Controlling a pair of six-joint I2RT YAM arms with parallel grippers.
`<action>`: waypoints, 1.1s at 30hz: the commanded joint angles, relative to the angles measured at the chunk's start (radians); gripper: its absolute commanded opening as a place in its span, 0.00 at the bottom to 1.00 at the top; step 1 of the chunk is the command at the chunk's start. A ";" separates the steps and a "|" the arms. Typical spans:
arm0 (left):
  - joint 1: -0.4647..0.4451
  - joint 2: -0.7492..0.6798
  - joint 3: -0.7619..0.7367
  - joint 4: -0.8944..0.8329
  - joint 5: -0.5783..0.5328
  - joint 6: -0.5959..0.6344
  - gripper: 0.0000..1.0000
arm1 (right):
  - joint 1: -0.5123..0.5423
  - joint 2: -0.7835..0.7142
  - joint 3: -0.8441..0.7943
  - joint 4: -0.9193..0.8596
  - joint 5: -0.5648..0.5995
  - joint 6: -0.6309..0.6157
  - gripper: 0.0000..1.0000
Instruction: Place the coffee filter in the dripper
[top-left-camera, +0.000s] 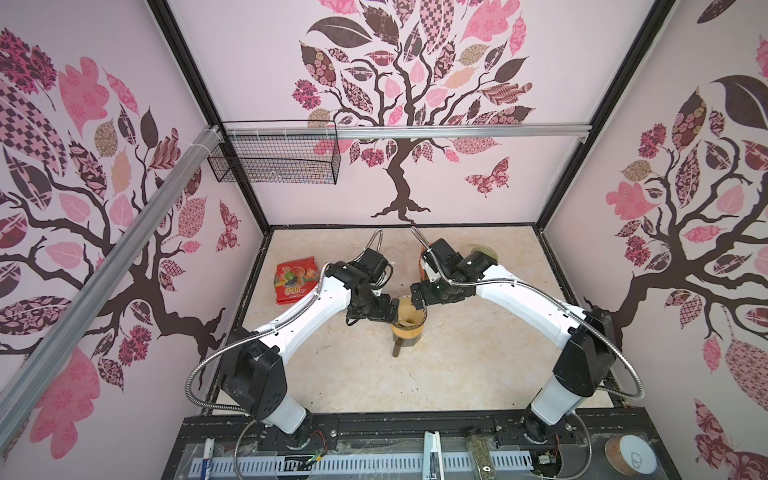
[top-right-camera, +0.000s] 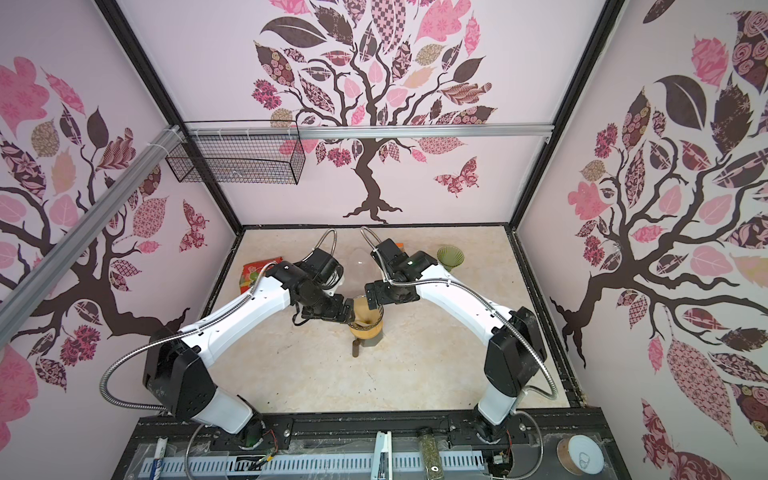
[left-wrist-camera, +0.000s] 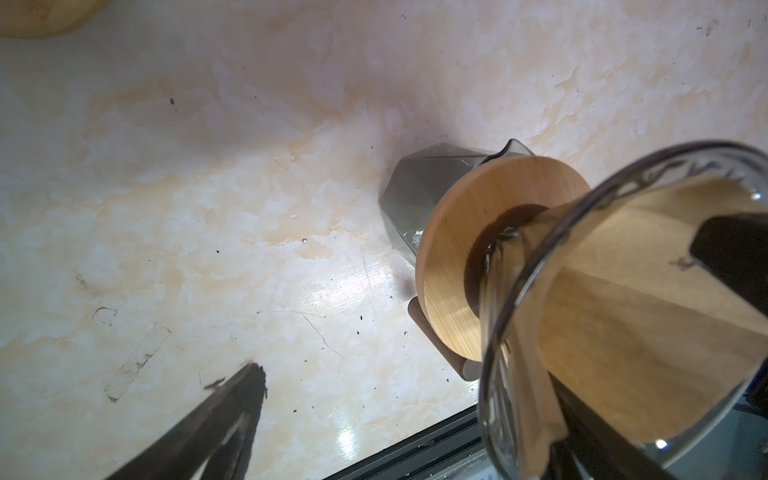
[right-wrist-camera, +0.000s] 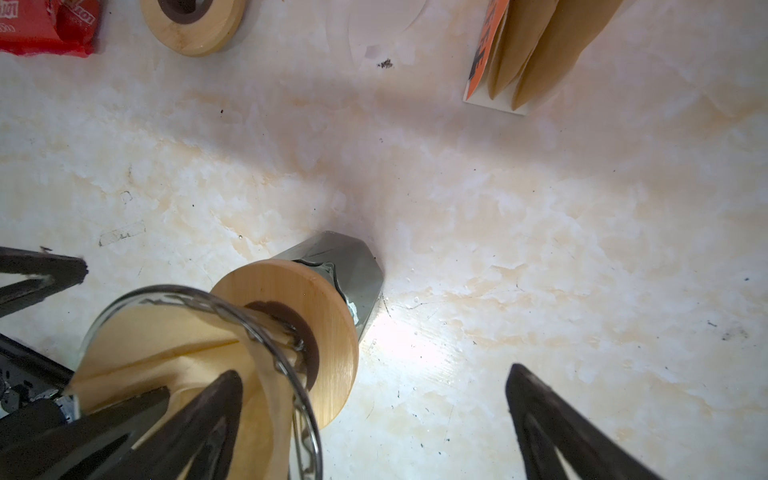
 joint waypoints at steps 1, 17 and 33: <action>-0.004 -0.039 -0.011 -0.016 0.009 0.013 0.97 | 0.006 -0.037 0.007 -0.028 0.020 -0.001 1.00; -0.004 -0.069 0.006 -0.006 0.036 0.013 0.97 | 0.007 -0.019 0.020 -0.045 0.029 -0.014 1.00; -0.004 -0.068 0.075 0.003 0.003 -0.016 0.97 | 0.015 -0.060 0.022 -0.082 0.057 -0.013 1.00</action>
